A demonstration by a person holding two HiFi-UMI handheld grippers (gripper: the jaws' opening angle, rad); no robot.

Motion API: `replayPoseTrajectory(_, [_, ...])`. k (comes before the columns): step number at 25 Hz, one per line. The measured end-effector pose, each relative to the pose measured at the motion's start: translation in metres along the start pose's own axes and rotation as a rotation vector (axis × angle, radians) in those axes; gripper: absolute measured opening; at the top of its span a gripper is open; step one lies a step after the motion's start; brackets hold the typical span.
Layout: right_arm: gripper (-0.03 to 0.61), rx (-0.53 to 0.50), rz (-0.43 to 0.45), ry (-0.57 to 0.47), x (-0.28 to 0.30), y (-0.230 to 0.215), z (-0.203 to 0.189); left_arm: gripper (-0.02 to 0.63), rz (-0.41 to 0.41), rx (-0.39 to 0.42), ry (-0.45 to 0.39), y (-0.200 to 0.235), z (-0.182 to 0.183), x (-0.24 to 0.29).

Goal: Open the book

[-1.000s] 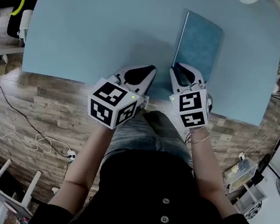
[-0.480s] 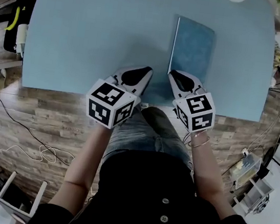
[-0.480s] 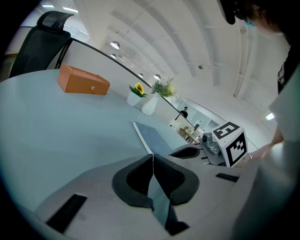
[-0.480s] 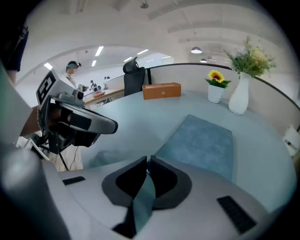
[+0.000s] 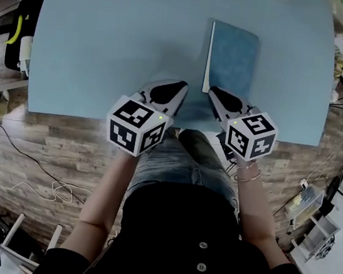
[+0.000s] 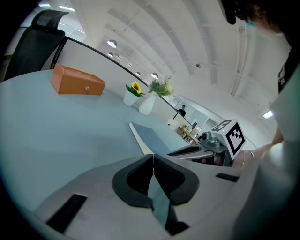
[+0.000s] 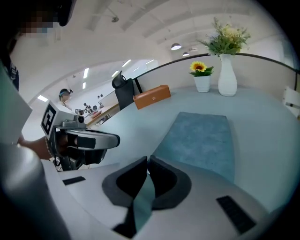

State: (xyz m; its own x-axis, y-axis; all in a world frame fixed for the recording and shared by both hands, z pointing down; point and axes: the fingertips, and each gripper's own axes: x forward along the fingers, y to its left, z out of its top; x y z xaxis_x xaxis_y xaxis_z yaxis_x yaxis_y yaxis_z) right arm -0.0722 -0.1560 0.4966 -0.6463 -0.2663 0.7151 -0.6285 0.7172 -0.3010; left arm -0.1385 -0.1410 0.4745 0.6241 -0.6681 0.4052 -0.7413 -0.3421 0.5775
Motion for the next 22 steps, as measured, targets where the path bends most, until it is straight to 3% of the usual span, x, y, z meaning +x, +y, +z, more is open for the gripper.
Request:
replayPoseTrajectory(13, [0.021, 0.103, 0.172, -0.074, -0.020, -0.001, 0.017, 0.014, 0.032, 0.014, -0.007, -0.024, 0.002, 0.008])
replayPoseTrajectory(22, [0.020, 0.110, 0.207, -0.157, -0.050, -0.006, 0.032, 0.015, 0.023, 0.054, -0.023, -0.045, 0.018, 0.022])
